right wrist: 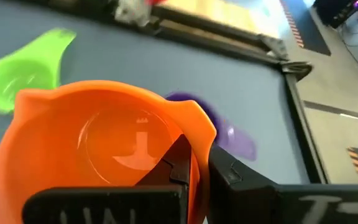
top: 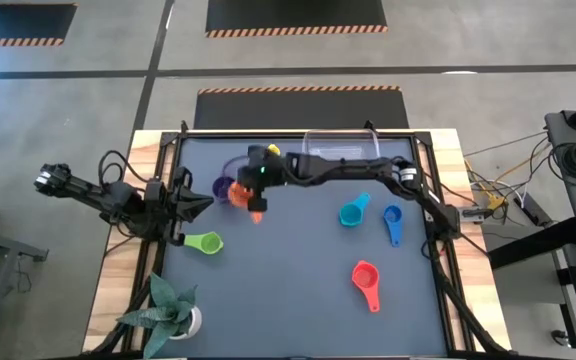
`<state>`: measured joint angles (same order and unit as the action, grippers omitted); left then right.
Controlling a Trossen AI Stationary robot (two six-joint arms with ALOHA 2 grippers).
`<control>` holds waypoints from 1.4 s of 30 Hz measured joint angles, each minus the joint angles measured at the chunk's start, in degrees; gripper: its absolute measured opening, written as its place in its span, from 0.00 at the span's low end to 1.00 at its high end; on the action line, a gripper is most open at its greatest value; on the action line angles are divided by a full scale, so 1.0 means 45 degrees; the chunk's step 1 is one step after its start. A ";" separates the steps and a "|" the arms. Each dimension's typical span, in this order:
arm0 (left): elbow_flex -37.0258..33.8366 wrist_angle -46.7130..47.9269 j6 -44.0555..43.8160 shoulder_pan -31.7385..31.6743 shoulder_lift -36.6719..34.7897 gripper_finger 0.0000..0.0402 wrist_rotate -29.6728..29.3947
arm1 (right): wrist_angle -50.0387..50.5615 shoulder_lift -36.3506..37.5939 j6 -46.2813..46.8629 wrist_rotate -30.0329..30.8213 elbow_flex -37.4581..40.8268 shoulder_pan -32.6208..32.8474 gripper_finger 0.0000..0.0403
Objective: Nest measuring cups in basket
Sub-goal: Stack the orange measuring cup on top of the violet measuring cup
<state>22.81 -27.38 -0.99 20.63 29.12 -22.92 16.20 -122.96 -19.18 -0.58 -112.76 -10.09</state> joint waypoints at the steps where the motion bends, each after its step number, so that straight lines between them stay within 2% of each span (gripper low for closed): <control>1: 0.0000 -0.0014 0.0002 0.0002 -0.0005 0.00 0.0000 | -0.0358 0.0000 0.0086 -0.0310 0.0045 -0.0191 0.02; 6: 0.0000 -0.0014 0.0102 0.0000 0.0005 0.00 -0.0005 | -0.1120 0.0000 0.0452 -0.1300 0.0118 -0.0858 0.02; 11: 0.0000 -0.0171 0.0120 -0.0002 0.0000 0.00 -0.0124 | -0.0934 -0.0002 -0.0156 -0.1451 0.0116 -0.1161 0.02; 20: 0.0000 -0.1313 0.1751 -0.0002 -0.0108 0.00 -0.0151 | 0.0798 -0.0024 -0.7471 -0.1548 -0.1124 -0.1185 0.02; 27: 0.0000 -0.1397 0.1898 -0.0002 -0.0639 0.00 -0.0160 | 0.0689 -0.0019 -1.1115 -0.1542 -0.1784 -0.1238 0.02; 32: 0.0000 -0.1411 0.2505 -0.0002 -0.0969 0.00 -0.0160 | 0.0747 -0.0019 -1.1845 -0.1514 -0.1839 -0.1243 0.02; 38: 0.0000 -0.1639 0.3148 -0.0002 -0.1263 0.00 -0.0160 | 0.0507 -0.0019 -1.1661 -0.0977 -0.1807 -0.1238 0.02; 42: 0.0000 -0.1651 0.3701 -0.0002 -0.1445 0.00 -0.0160 | -0.1145 -0.0264 -1.0817 -0.0907 -0.1786 -0.1238 0.02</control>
<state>22.81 -34.81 15.66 20.62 22.62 -23.64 11.05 -124.15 -67.86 -4.66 -120.79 -15.66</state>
